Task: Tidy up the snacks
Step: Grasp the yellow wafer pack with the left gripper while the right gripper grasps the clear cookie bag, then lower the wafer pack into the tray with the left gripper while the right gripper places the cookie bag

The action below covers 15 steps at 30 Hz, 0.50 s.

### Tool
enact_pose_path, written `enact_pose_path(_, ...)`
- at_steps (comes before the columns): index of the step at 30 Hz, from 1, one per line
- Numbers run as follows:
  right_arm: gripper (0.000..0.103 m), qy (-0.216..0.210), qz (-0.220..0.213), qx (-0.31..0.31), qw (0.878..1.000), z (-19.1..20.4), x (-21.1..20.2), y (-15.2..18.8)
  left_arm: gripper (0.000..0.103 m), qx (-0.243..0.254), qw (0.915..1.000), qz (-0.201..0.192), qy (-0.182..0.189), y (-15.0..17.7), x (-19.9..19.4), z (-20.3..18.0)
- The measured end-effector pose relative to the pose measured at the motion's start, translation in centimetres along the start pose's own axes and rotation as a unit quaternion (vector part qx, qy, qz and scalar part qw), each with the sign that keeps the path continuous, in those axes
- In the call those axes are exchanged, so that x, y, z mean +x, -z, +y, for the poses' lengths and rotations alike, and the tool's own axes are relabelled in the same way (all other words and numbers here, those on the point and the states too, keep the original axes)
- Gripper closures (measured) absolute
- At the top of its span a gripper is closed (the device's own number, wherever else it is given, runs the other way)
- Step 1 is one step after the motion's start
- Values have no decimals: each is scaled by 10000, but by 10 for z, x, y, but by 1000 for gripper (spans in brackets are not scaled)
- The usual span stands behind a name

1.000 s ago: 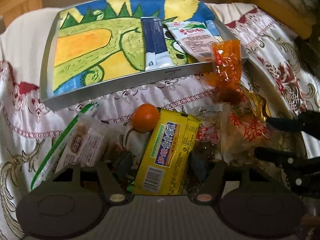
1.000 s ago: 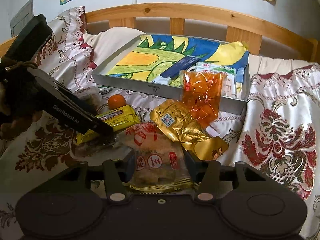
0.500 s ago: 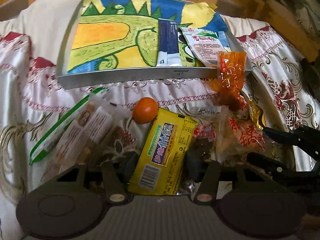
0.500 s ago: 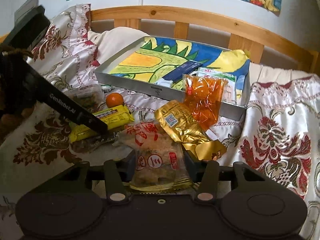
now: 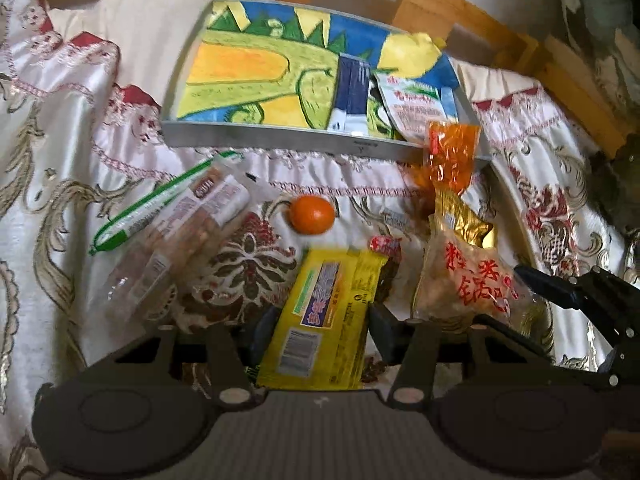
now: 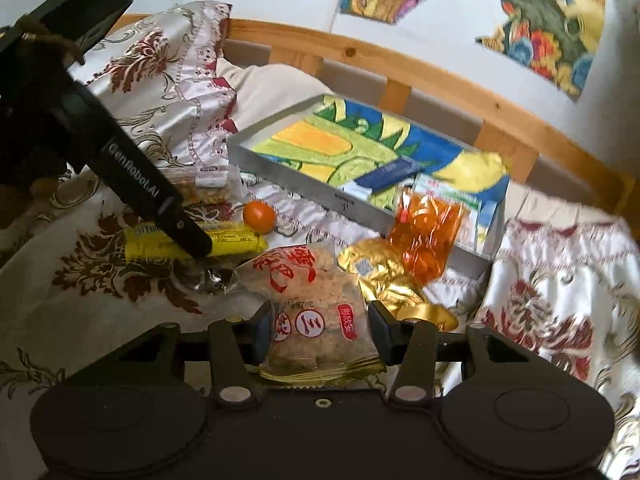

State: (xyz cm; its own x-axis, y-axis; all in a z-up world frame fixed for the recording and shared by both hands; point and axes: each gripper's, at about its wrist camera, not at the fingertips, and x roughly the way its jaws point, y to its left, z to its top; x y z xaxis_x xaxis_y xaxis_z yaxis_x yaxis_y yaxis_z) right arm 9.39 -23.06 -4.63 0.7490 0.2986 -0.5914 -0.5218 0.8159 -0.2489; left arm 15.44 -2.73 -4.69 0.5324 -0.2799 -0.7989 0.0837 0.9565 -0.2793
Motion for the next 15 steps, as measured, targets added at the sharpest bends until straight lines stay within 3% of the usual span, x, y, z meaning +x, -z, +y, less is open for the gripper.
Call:
enact_pose_path(8,52,139,-238,-92,9996,4,-7,-3,49,72,9999,-40,-70,5,-1,2)
enact_pose_path(15,52,159,-274,-16,9995,2,-5,-3,48,333,9991,252,-111,10,14,0)
